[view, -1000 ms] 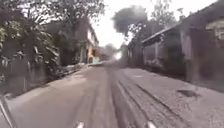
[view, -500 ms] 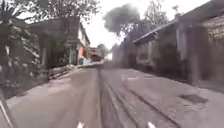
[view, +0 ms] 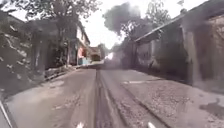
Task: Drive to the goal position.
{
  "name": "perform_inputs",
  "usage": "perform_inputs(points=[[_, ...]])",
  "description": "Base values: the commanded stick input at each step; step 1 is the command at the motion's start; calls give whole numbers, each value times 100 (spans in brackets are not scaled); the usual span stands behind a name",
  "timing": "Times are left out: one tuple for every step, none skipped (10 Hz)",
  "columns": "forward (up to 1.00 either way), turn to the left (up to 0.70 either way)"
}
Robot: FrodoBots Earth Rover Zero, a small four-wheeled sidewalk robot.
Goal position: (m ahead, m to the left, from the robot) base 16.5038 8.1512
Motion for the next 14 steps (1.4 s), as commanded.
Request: perform_inputs(points=[[98, 0], [98, 0], [98, 0], [99, 0], [99, 0], [99, 0], [99, 0], [99, 0], [100, 0], [100, 0], [100, 0], [100, 0], [100, 0], [100, 0]])
